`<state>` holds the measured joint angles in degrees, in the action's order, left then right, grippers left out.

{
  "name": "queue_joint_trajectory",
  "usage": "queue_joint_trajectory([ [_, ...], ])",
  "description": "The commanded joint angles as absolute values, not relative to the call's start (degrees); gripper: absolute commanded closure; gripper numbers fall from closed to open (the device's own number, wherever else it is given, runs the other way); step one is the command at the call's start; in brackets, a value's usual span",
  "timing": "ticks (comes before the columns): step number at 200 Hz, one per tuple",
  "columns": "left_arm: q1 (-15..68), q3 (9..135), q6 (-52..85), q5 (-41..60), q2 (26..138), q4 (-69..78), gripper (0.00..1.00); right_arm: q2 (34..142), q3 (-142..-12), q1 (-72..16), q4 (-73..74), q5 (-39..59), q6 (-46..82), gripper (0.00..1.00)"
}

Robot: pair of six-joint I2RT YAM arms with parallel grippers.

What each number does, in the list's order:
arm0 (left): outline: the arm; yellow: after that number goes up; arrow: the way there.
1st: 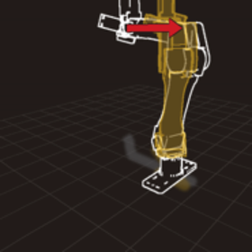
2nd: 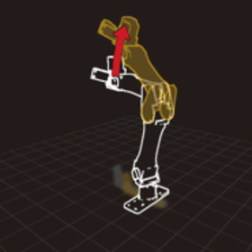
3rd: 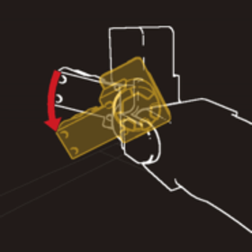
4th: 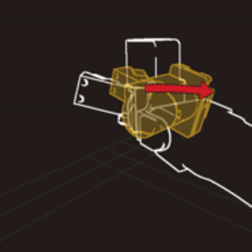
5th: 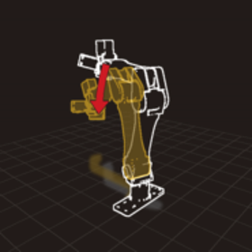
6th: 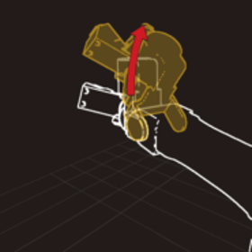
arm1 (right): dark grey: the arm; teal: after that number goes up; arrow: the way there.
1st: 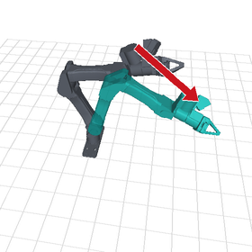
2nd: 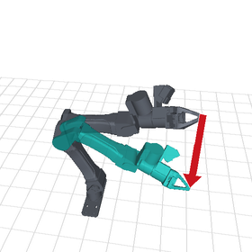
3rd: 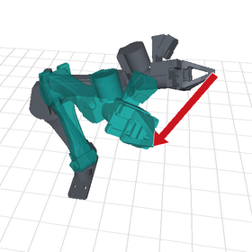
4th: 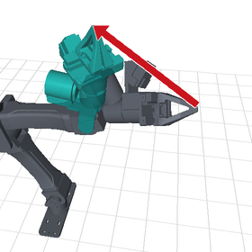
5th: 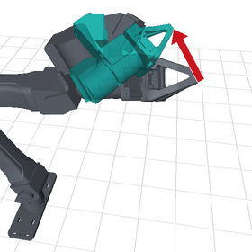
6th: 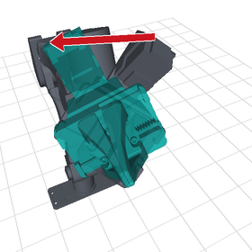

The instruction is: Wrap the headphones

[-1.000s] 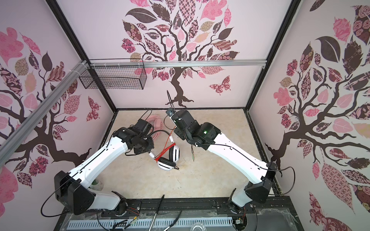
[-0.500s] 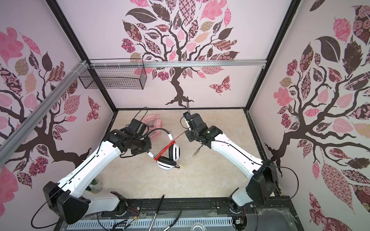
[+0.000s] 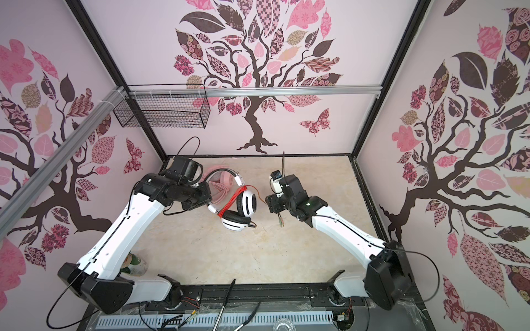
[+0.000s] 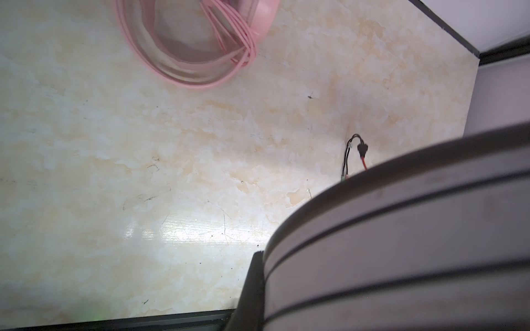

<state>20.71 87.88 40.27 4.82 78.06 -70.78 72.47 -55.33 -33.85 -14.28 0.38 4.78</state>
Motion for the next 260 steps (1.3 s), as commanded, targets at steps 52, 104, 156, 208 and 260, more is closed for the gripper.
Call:
queue_joint_trajectory([
  [52, 17.5, 99.3, 46.5, 6.9, 80.6, -74.9, 1.00, 62.4, -43.6, -12.8, 0.9, 19.3, 27.9, 0.24],
  [104, 17.5, 103.4, 55.7, 8.3, 80.5, -78.5, 1.00, 66.9, -36.9, -11.6, 11.0, 22.1, 40.0, 0.23],
  [156, 17.5, 103.0, 64.8, 7.4, 78.4, -79.4, 1.00, 74.1, -36.8, -11.6, 15.8, 27.6, 42.6, 0.20],
  [208, 17.5, 103.3, 65.8, 9.3, 81.6, -83.1, 1.00, 73.9, -37.8, -11.7, 16.9, 28.6, 41.7, 0.02],
  [260, 17.7, 103.2, 66.0, 9.9, 82.9, -83.5, 1.00, 71.3, -37.9, -12.2, 15.2, 26.8, 37.3, 0.00],
])
